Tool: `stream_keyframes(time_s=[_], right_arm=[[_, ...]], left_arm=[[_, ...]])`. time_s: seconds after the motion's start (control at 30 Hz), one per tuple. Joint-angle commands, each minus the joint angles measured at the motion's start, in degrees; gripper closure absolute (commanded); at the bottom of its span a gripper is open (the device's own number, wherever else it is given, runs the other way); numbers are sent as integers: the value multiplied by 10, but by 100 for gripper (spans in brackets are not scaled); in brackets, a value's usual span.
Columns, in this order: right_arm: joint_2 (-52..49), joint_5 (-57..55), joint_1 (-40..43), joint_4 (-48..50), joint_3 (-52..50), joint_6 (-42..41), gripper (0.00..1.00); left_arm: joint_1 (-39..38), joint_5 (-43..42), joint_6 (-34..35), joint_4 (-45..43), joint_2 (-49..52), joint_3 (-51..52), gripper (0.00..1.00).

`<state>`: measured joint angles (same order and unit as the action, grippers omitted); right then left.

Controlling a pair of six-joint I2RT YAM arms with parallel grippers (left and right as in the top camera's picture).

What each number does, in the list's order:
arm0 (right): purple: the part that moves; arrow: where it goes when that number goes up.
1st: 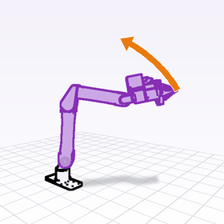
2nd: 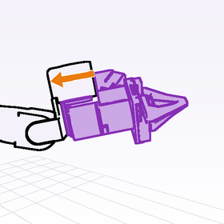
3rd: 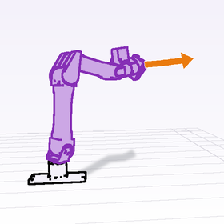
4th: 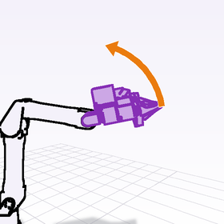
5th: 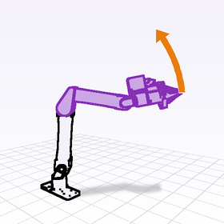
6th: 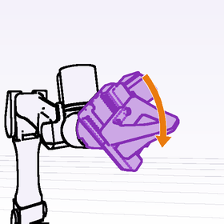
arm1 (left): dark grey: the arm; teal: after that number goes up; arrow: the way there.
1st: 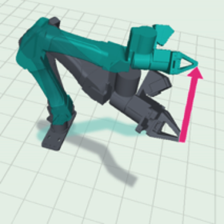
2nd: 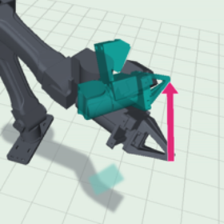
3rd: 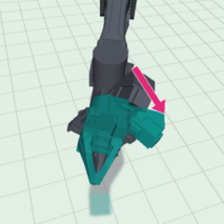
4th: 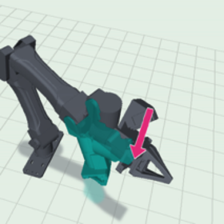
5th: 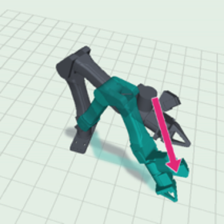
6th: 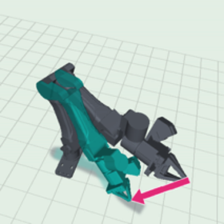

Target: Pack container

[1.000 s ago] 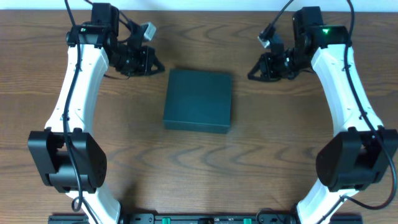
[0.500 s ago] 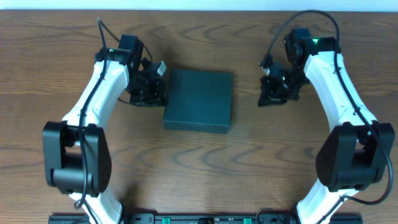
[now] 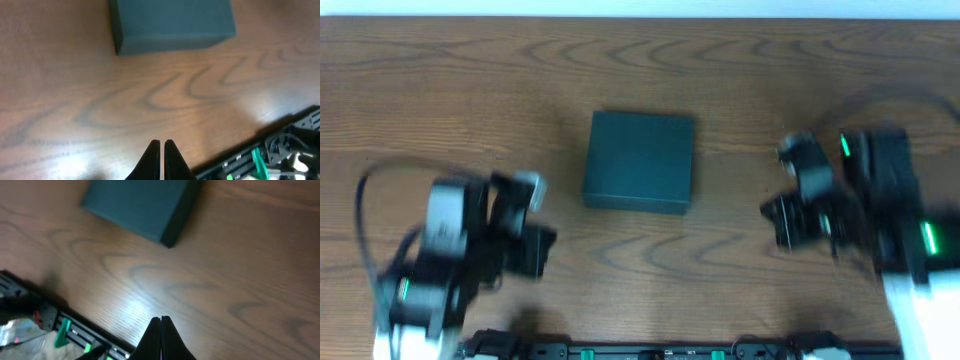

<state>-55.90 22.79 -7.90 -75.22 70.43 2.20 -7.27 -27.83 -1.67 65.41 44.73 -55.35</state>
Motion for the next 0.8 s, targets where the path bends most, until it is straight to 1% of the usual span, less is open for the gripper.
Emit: stream_keyframes(time_s=[0.0, 0.07, 0.13, 0.17, 0.2, 0.23, 0.27, 0.37, 0.47, 0.77], right_arm=[[110, 23, -17, 7, -90, -52, 98], [211, 26, -19, 9, -151, -96, 98], [258, 37, -19, 9, -169, -112, 98], [279, 38, -19, 9, -174, -126, 92], [296, 38, -19, 9, -175, -142, 66], [305, 38, -19, 9, -175, -152, 36], [313, 38, -19, 9, -175, -167, 0], [324, 41, -19, 5, -176, -210, 1], [324, 40, -19, 5, -177, -271, 1], [324, 40, -19, 5, -177, -270, 1]], left_arm=[[2, 7, 6, 21, -90, 46, 94], [2, -26, 7, 30, -156, 74, 94], [2, -42, 19, 29, -185, 83, 94], [2, -42, 26, 29, -195, 83, 94], [2, -42, 31, 27, -200, 83, 94], [2, -42, 32, 25, -201, 83, 79], [2, -42, 36, 21, -200, 83, 4], [2, -42, 60, 17, -200, 83, 5], [2, -42, 101, 40, -200, 83, 5], [2, -41, 101, 43, -200, 83, 5]])
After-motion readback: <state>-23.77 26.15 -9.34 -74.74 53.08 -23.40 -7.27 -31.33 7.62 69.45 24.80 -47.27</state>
